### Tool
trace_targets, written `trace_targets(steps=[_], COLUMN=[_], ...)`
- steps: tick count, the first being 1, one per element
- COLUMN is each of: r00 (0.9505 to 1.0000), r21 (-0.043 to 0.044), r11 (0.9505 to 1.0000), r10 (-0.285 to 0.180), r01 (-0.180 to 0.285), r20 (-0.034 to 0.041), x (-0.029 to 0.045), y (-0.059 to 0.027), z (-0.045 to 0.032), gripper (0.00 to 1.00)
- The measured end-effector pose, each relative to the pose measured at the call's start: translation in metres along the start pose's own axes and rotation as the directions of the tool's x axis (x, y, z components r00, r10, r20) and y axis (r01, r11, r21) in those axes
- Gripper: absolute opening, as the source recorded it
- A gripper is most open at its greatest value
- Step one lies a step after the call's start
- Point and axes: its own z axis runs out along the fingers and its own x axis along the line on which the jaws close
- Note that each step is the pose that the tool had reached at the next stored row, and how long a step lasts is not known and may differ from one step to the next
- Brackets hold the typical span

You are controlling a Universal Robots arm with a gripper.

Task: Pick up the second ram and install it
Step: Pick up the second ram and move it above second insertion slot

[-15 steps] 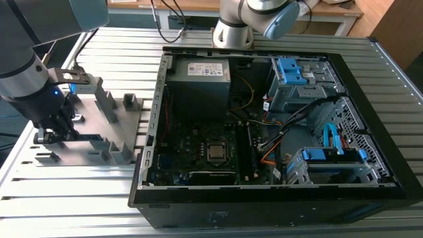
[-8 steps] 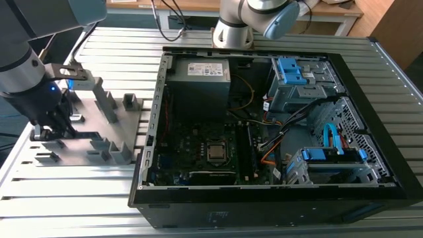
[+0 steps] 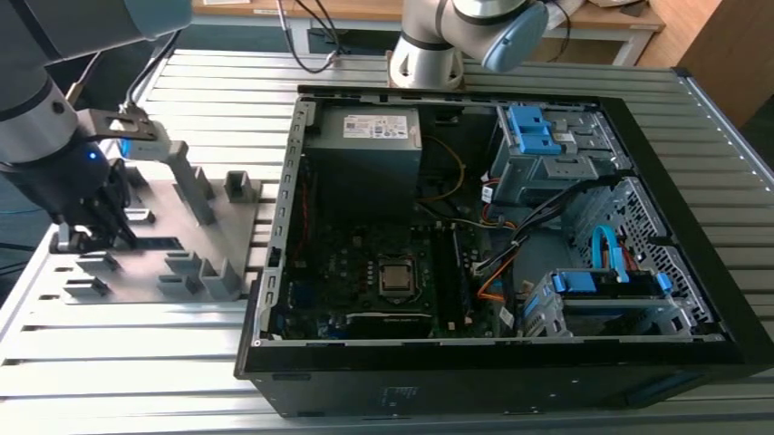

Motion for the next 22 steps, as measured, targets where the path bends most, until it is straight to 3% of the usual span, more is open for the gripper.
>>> trace_targets(steps=[22], r00=[1.0000], r21=[0.0001], r11=[1.0000], r10=[0.000], r01=[0.000], r20=[0.0003], x=[-0.0007], y=[0.0008], z=[-0.0267], gripper=[0.14])
